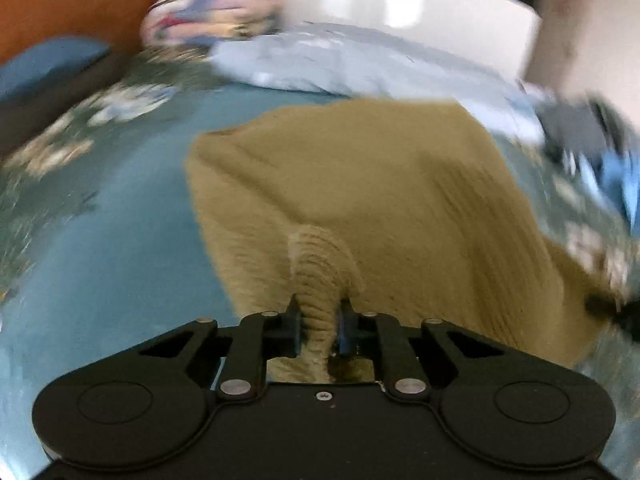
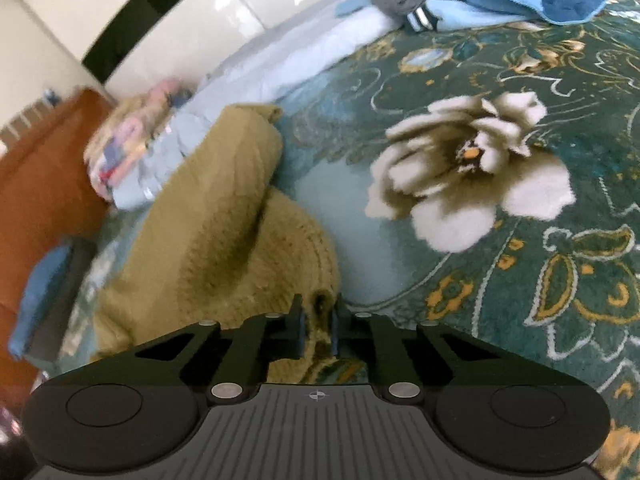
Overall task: Fold clothes
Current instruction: 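Grasp the sweater hem with both grippers and lift it, then lower the sweater onto the bed and open both grippers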
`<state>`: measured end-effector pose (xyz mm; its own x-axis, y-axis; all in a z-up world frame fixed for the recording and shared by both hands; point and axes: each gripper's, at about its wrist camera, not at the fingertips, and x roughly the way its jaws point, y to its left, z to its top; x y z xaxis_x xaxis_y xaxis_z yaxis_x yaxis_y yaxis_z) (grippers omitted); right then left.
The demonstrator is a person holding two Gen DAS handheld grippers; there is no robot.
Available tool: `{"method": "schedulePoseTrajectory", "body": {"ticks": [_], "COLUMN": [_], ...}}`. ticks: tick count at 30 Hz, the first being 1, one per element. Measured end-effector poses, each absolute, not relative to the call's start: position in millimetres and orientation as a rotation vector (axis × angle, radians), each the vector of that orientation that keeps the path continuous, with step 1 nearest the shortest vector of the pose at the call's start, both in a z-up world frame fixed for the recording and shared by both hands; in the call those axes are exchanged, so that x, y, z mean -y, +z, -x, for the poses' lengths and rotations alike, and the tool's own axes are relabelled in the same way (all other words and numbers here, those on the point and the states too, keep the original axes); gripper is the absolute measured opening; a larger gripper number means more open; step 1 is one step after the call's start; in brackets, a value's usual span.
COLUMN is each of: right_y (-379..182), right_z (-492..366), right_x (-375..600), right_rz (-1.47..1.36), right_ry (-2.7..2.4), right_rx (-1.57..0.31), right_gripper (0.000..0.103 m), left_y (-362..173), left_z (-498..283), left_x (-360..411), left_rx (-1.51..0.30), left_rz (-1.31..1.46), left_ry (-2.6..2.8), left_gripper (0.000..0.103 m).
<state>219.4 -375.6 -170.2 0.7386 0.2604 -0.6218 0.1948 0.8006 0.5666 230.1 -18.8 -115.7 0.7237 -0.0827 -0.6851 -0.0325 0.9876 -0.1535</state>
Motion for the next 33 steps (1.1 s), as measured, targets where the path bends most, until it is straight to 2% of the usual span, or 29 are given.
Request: {"method": "schedulePoseTrajectory", "body": {"ticks": [4,10,17,21,23,24,25,26,28,33], "right_y": [-149,-117,-151,-151,-143,-139,-134,-128,-117,-81], "right_z": [-198,-141,-124,-128,-129,-129,-129,-131,-136,-183], "right_x": [382,370,352,349,349,351,353,356,362,378], "right_rz": [-0.674,-0.634,-0.600,-0.582,-0.559,-0.547,-0.535,-0.518,-0.472,-0.352], "right_ry": [0.023,0.004,-0.031,-0.050,-0.061,-0.065,-0.068,-0.075,-0.095,-0.075], "right_rx": [-0.652,-0.555,-0.749,-0.775,-0.770,-0.763,-0.752,-0.739,-0.708,-0.638], "right_gripper": [0.008,0.008,0.008,0.014,0.022,0.022,0.022,0.029,0.038,0.041], "left_y": [-92,-86,-132,-129,-122,-115,-109,-102,-87,-41], "left_z": [-206,-171,-161,-157,-155,-153,-152,-155,-165,-222], "left_x": [-37,-74,-93,-101,-109,-114,-117,-121,-127,-126], "left_rx": [-0.713,-0.721,-0.867,-0.861,-0.844,-0.827,-0.812,-0.795,-0.755,-0.620], "left_rz": [0.369,0.436,0.431,0.434,0.428,0.428,0.424,0.413,0.382,0.290], "left_ry": [-0.023,-0.026,0.044,0.032,0.033,0.028,0.019,0.009,-0.003,-0.030], "left_gripper": [0.013,0.013,0.013,0.015,0.023,0.024,0.030,0.038,0.044,0.060]}}
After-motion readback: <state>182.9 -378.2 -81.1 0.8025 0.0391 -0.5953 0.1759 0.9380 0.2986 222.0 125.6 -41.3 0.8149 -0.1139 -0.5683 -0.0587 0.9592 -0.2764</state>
